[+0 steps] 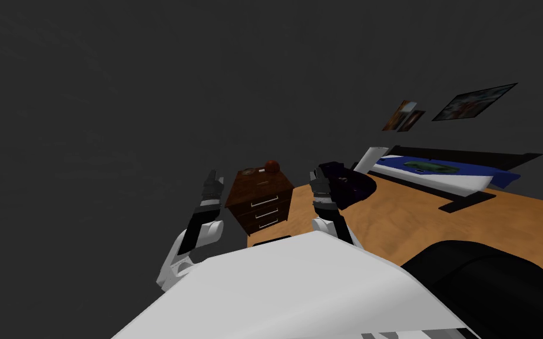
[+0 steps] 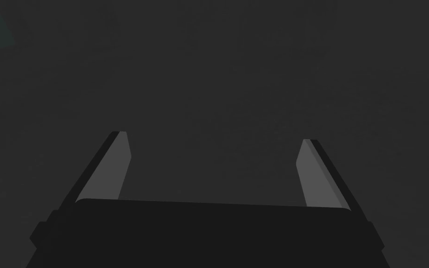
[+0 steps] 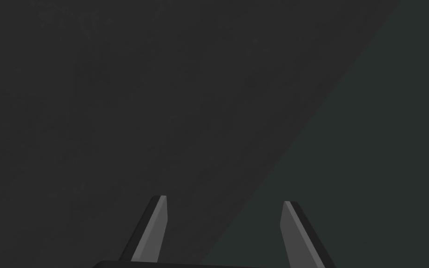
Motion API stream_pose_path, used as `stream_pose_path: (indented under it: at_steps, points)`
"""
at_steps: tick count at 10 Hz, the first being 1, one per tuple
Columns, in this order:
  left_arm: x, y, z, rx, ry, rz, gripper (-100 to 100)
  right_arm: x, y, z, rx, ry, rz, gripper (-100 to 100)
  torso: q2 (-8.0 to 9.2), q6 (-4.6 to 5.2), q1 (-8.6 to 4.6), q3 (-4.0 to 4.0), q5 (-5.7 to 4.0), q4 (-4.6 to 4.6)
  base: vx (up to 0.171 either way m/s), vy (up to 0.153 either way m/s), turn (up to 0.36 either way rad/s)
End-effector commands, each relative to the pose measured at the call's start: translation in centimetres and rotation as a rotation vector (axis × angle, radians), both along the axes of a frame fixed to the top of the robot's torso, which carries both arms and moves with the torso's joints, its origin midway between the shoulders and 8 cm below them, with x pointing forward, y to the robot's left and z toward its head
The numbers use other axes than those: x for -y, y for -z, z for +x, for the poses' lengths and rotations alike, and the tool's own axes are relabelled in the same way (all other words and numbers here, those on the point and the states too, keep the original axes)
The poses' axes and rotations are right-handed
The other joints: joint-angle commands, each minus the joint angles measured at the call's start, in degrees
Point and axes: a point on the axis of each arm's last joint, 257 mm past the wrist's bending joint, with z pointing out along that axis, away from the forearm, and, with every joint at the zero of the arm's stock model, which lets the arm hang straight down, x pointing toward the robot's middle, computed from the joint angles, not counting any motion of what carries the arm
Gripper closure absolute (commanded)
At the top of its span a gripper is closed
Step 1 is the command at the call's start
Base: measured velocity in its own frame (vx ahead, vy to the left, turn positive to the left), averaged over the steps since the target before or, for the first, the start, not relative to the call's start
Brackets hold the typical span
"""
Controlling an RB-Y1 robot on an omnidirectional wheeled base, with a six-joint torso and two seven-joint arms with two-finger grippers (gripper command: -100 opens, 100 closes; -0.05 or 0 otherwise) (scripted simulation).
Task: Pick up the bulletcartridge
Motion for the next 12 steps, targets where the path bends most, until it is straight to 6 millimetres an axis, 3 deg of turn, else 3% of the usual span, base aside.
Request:
stream_pose_path:
  at_steps: [1, 7, 9, 12]
  points:
    - [0.0, 0.5, 1.7, -0.034, 0.009, -0.016, -100, 0.0, 0.0, 0.0, 0.000, 0.000, 0.000, 0, 0.00, 0.00, 0.00, 0.00, 0.00, 0.00, 0.007, -0.015, 0.005]
    - [0.3, 2.7, 6.6, -0.166, 0.037, -0.069, -100, 0.0, 0.0, 0.0, 0.000, 0.000, 0.000, 0, -0.01, -0.01, -0.02, -0.01, -0.01, 0.00, 0.010, -0.016, 0.006]
    - [0.2, 3.4, 7.0, -0.197, 0.033, -0.072, -100, 0.0, 0.0, 0.0, 0.000, 0.000, 0.000, 0, -0.03, -0.01, -0.02, -0.02, -0.01, -0.01, 0.010, -0.011, 0.002]
    - [0.9, 4.9, 9.9, -0.280, 0.058, -0.107, -100, 0.0, 0.0, 0.0, 0.000, 0.000, 0.000, 0, 0.00, -0.01, -0.02, 0.00, -0.01, 0.00, 0.010, -0.018, 0.011]
